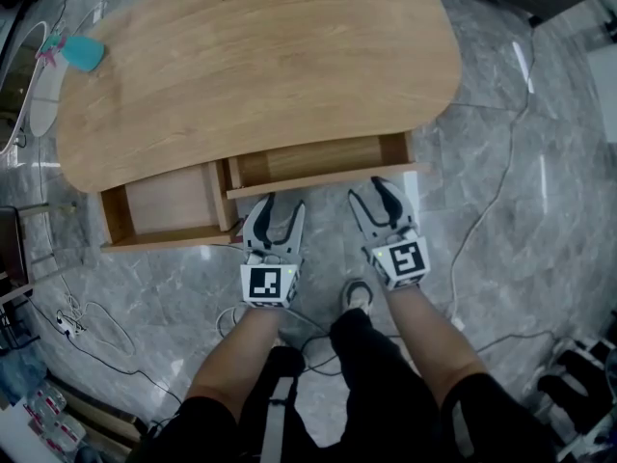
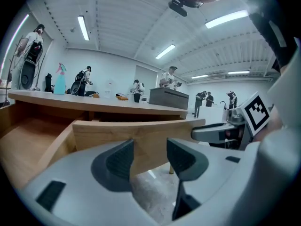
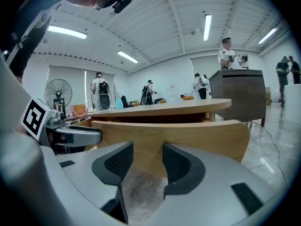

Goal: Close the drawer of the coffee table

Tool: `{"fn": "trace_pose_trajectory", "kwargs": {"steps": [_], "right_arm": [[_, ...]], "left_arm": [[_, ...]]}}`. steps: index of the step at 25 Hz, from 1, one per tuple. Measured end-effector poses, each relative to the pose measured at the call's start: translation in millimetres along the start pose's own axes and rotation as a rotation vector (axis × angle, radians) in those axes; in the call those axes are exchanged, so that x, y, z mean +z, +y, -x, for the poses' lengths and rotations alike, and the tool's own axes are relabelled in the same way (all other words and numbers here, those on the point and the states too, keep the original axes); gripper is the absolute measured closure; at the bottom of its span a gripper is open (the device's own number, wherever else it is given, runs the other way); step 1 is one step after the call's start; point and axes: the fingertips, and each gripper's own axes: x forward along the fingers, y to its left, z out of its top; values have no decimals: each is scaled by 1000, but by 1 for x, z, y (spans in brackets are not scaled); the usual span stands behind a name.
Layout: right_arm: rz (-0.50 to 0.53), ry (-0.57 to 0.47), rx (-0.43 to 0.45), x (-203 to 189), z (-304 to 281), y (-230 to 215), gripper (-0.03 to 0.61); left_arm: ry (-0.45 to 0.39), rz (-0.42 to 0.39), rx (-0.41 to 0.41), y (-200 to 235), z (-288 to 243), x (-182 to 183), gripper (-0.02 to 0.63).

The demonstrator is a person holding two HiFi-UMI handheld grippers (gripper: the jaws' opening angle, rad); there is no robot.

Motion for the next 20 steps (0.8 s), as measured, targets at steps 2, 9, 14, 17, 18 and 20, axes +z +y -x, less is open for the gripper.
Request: {"fn": "trace_pose_trajectory", "kwargs": {"steps": [2,9,14,17,18,20], "right_arm": [[-3,1,-9,3,-8,-5,382],[11,1,-18,14,-36,-18,382],[20,-14,-24,19,-47,-24,382],[42,-28,-31,20,-53,-28,382],[44,-22,-34,20,-54,-29,382],[50,-4,-38,22,-59,-34,382]], "left_arm": [[0,6,2,4,-9,4,400],[8,-21,14,20,-36,13,391],[2,-31,18,26,-46,15,393],[0,-42,23,30,-53,17,393],[8,-59,18,30,-55,16,393],[16,-69,15,33,-61,18,393]]}}
